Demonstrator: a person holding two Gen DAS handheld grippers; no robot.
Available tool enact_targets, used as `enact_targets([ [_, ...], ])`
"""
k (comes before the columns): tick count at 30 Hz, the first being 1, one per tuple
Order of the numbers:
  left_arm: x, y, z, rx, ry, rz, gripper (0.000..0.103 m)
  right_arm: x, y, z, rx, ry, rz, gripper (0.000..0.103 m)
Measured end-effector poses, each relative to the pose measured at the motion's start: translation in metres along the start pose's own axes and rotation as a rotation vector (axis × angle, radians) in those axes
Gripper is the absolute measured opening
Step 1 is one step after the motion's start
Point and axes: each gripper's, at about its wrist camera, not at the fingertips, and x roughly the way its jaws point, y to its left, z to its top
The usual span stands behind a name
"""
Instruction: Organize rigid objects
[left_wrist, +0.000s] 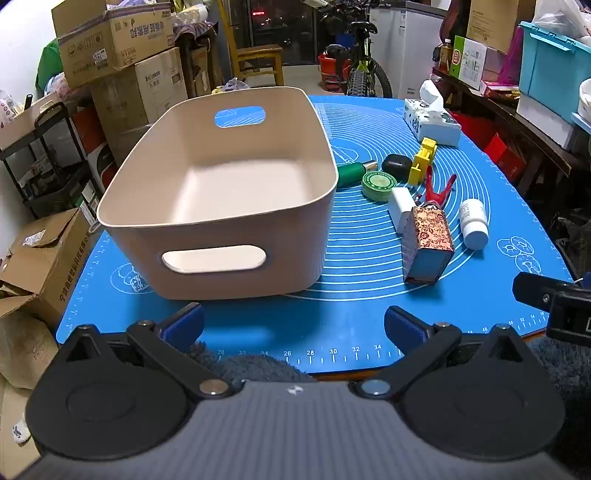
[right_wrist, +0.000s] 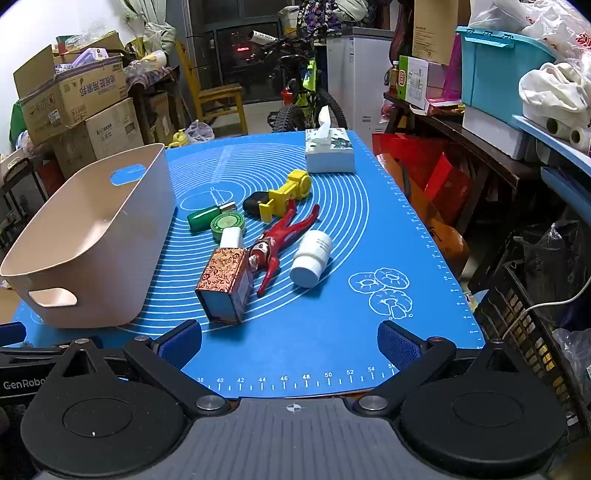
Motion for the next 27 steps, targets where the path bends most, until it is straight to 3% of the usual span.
enact_targets([
  [27, 0.0002, 0.0001, -0.0001, 0.003, 0.009, 0.001, 0.103, 0.0005, -0.0012, 0.0002, 0.010, 0.004, 0.004, 0.101],
])
